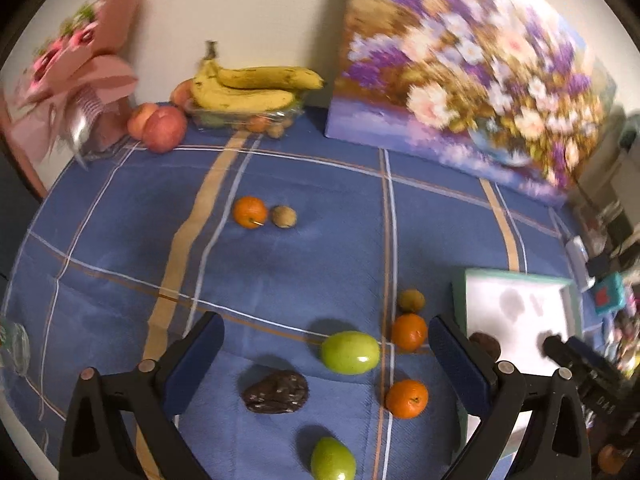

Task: Organize fruits
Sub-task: 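Withdraw both open tools from the tray back toward the remaining fruits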

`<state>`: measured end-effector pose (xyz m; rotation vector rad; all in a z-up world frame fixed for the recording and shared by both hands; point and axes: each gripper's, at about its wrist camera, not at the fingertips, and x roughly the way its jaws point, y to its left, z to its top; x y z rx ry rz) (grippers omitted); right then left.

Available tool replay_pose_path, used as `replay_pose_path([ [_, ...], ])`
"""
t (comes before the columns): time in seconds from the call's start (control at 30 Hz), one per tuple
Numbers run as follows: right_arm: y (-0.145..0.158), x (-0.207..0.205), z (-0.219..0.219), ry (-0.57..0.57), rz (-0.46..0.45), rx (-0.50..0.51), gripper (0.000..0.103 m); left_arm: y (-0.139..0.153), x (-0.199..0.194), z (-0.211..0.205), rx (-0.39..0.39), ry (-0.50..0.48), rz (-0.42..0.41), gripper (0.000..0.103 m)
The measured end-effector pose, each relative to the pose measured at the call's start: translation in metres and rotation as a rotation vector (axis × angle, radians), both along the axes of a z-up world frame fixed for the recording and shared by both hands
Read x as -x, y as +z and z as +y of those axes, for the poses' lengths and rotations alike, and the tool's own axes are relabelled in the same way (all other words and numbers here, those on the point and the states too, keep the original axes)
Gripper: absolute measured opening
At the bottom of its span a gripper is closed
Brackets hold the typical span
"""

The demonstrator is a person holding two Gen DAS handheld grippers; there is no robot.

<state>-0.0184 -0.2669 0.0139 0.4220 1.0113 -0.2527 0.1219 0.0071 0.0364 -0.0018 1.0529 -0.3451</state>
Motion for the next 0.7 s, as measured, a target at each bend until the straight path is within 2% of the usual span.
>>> replay_pose_path([
  [0.23, 0.010, -0.017, 0.030, 0.097, -0.041, -0.012, 0.087, 0.013, -0.009, 0.051, 0.038, 0.077, -0.002, 0.103],
  [0.37, 0.014, -0.025, 0.048, 0.142, -0.067, -0.024, 0.087, 0.017, -0.009, 0.078, 0.117, 0.112, 0.018, 0.103],
  [0.5, 0.019, -0.031, 0.067, 0.176, -0.083, -0.020, 0.086, 0.025, -0.006, 0.089, 0.102, 0.113, -0.010, 0.103],
  [0.57, 0.021, -0.033, 0.077, 0.204, -0.086, -0.016, 0.083, 0.028, -0.003, 0.092, 0.090, 0.127, -0.022, 0.103],
  [0.63, 0.023, -0.035, 0.087, 0.238, -0.089, -0.007, 0.073, 0.027, -0.003, 0.094, 0.090, 0.136, -0.016, 0.102],
  [0.7, 0.022, -0.037, 0.097, 0.266, -0.083, 0.001, 0.070, 0.021, -0.004, 0.094, 0.092, 0.140, 0.004, 0.102],
])
